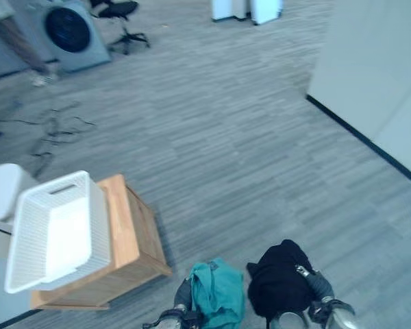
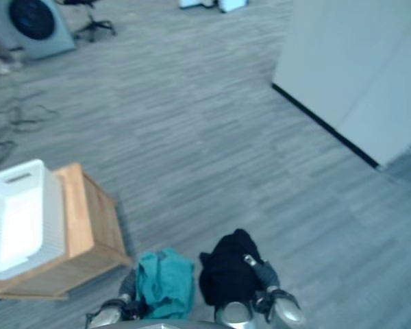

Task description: Tidy up the quilt and then pick up the clothes from the bed and put them into the laundry hamper.

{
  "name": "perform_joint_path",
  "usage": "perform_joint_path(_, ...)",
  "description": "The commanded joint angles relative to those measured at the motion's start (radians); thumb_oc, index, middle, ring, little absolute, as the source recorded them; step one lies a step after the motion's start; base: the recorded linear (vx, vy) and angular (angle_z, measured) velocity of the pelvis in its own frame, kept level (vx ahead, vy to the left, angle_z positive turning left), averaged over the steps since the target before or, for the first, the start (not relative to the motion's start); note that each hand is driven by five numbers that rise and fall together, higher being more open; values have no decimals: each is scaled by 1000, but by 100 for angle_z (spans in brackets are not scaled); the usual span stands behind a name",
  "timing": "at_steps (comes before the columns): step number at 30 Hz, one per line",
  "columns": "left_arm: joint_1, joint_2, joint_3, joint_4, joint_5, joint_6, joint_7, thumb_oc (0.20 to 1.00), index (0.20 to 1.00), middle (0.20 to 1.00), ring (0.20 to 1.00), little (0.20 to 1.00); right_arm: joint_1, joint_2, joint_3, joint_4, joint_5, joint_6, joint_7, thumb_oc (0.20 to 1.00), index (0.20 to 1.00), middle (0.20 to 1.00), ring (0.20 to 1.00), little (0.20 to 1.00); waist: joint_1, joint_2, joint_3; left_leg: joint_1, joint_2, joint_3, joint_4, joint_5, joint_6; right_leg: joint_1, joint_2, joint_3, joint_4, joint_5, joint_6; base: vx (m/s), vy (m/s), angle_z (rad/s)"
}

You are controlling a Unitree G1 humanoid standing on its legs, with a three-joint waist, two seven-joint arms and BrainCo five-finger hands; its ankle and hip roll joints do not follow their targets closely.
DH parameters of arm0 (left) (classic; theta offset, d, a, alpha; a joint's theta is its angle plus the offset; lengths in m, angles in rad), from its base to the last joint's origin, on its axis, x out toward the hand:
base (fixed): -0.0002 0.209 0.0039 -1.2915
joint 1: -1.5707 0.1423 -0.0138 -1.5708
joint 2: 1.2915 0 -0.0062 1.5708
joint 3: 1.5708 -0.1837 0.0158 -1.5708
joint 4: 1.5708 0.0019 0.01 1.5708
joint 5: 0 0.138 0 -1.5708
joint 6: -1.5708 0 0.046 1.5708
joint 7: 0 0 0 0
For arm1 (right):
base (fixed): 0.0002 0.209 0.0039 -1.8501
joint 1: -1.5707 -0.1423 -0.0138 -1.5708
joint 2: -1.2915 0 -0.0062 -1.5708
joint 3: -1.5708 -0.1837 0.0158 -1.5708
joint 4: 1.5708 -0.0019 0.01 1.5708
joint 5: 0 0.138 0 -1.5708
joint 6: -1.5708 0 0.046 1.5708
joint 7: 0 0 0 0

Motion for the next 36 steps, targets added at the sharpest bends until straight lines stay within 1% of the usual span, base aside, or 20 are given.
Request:
perform_joint_path(1, -33, 50, 51, -80, -11, -5, -12, 200, 200, 200, 200, 200, 7, -32, -41, -78, 39, -23, 75, 200, 200, 200, 200, 200, 17, -58, 20, -298, 16, 93, 11, 116, 66, 235, -58, -1, -213, 29, 124, 402, 34, 48)
perform_joint_path(3, -27, 55, 55, -73, -21, -14, -15, 200, 200, 200, 200, 200, 13, -43, -43, -103, 34, -9, 93, 200, 200, 200, 200, 200, 38, -55, 30, -318, 1, 124, -142, 97, 71, 273, -57, -26, -215, -7, 132, 441, 109, 47)
perform_joint_path(4, -16, 57, 56, -71, -27, -30, -7, 200, 200, 200, 200, 200, 23, -46, -38, -130, 19, 8, 104, 200, 200, 200, 200, 200, 55, -49, 29, -327, -11, 139, -328, 93, 76, 293, -52, -41, -218, -26, 144, 581, 193, 25)
perform_joint_path(5, -6, 63, 51, -78, -33, -43, 6, 200, 200, 200, 200, 200, 41, -53, -27, -160, 15, 15, 97, 200, 200, 200, 200, 200, 70, -47, 25, -312, -7, 179, -537, 142, 75, 324, -54, -59, -219, -52, 153, 686, 211, -4)
perform_joint_path(8, -7, 67, 41, -88, -42, -56, 23, 200, 200, 200, 200, 200, 70, -56, -3, -171, -4, 4, 102, 200, 200, 200, 200, 200, 88, -43, 18, -342, 10, 235, -678, 213, 67, 393, -56, -93, -216, -90, 156, 716, 195, 22)
perform_joint_path(9, -19, 51, 69, -57, -46, -62, 17, 200, 200, 200, 200, 200, 54, -45, 28, -154, -48, -6, 88, 200, 200, 200, 200, 200, 123, -50, -21, -351, 33, 272, -684, 211, 76, 508, -100, -141, -172, -165, 201, 839, 281, 65)
perform_joint_path(12, -27, 53, 87, -44, -39, -71, 6, 200, 200, 200, 200, 200, 31, -22, 28, -142, -36, -6, 79, 200, 200, 200, 200, 200, 151, -66, -30, -334, -4, 238, -618, 226, 116, 490, -190, -174, 81, -44, 235, 616, 264, 10)
perform_joint_path(13, -32, 67, 91, -76, -39, -50, 19, 200, 200, 200, 200, 200, 40, -15, 14, -155, -34, -2, 79, 200, 200, 200, 200, 200, 147, -55, -17, -297, -44, 210, -597, 203, 156, 408, -222, -164, 345, 27, 233, 710, 432, 25)
perform_joint_path(14, -35, 71, 89, -85, -49, -36, 53, 200, 200, 200, 200, 200, 51, -11, 10, -167, -45, 16, 93, 200, 200, 200, 200, 200, 134, -39, -3, -245, -73, 174, -592, 184, 183, 321, -225, -127, 497, 81, 225, 622, 375, 52)
perform_joint_path(15, -37, 73, 89, -84, -50, -35, 59, 200, 200, 200, 200, 200, 47, -8, 18, -165, -47, 15, 92, 200, 200, 200, 200, 200, 132, -33, 2, -225, -80, 154, -598, 178, 187, 286, -221, -116, 513, 86, 220, 458, 180, 68)
perform_joint_path(18, -46, 83, 100, -67, -72, -55, 75, 200, 200, 200, 200, 200, 13, 9, 75, -160, -89, 16, 112, 200, 200, 200, 200, 200, 127, -5, 29, -133, -83, 67, -637, 156, 196, 147, -200, -96, 447, 68, 185, 312, -69, 133)
perform_joint_path(20, -47, 91, 98, -40, -46, -84, 44, 200, 200, 200, 200, 200, 2, 22, 100, -143, -95, -7, 111, 200, 200, 200, 200, 200, 111, -26, 45, -67, -117, -78, -651, 101, 189, 102, -139, -37, 46, 58, 165, 413, -332, 131)
perform_joint_path(21, -46, 93, 98, -31, -47, -100, 48, 200, 200, 200, 200, 200, 5, 24, 103, -138, -97, -19, 117, 200, 200, 200, 200, 200, 106, -30, 44, -58, -124, -112, -654, 89, 190, 101, -119, -13, -19, 52, 164, 461, -402, 188)
perform_joint_path(22, -39, 92, 97, -7, -3, -123, 26, 200, 200, 200, 200, 200, 16, 39, 113, -116, -92, -50, 116, 200, 200, 200, 200, 200, 91, -41, 29, -45, -143, -205, -663, 62, 202, 84, -68, 112, -192, 64, 181, 507, -374, 237)
perform_joint_path(23, -35, 92, 93, 7, 19, -145, 12, 200, 200, 200, 200, 200, 27, 52, 122, -107, -84, -81, 96, 200, 200, 200, 200, 200, 76, -47, 18, -41, -152, -255, -666, 47, 209, 75, -31, 209, -245, 81, 201, 562, -391, 311)
perform_joint_path(25, -36, 90, 95, 8, 25, -167, 16, 200, 200, 200, 200, 200, 23, 61, 126, -100, -83, -91, 83, 200, 200, 200, 200, 200, 64, -65, -4, -36, -153, -312, -674, 39, 207, 70, 8, 288, -271, 97, 230, 387, -231, 330)
perform_joint_path(30, -41, 75, 136, -11, 11, -123, 78, 200, 200, 200, 200, 200, -23, 45, 122, -117, -50, -37, 70, 200, 200, 200, 200, 200, 81, -110, -21, -45, -96, -337, -630, 15, 165, 122, 11, 303, -227, 82, 231, 326, -292, 236)
perform_joint_path(32, -26, 67, 156, -30, 18, -110, 86, 200, 200, 200, 200, 200, -25, 30, 110, -126, -58, -12, 70, 200, 200, 200, 200, 200, 85, -124, -23, -54, -56, -285, -616, 16, 138, 156, 2, 264, -233, 56, 212, 252, -180, 104)
perform_joint_path(33, -14, 67, 148, -16, 63, -83, 23, 200, 200, 200, 200, 200, 9, 19, 59, -127, 8, -16, 9, 200, 200, 200, 200, 200, 40, -124, -19, -82, 63, -21, -584, 51, 79, 216, -31, 143, -236, 18, 200, 195, -131, 90)
perform_joint_path(36, -14, 67, 138, -18, 71, -100, 27, 200, 200, 200, 200, 200, 54, -1, 5, -145, 22, -21, 22, 200, 200, 200, 200, 200, 7, -124, -21, -109, 97, 126, -545, 59, 54, 231, -52, 62, -240, 4, 194, 37, -44, 196)
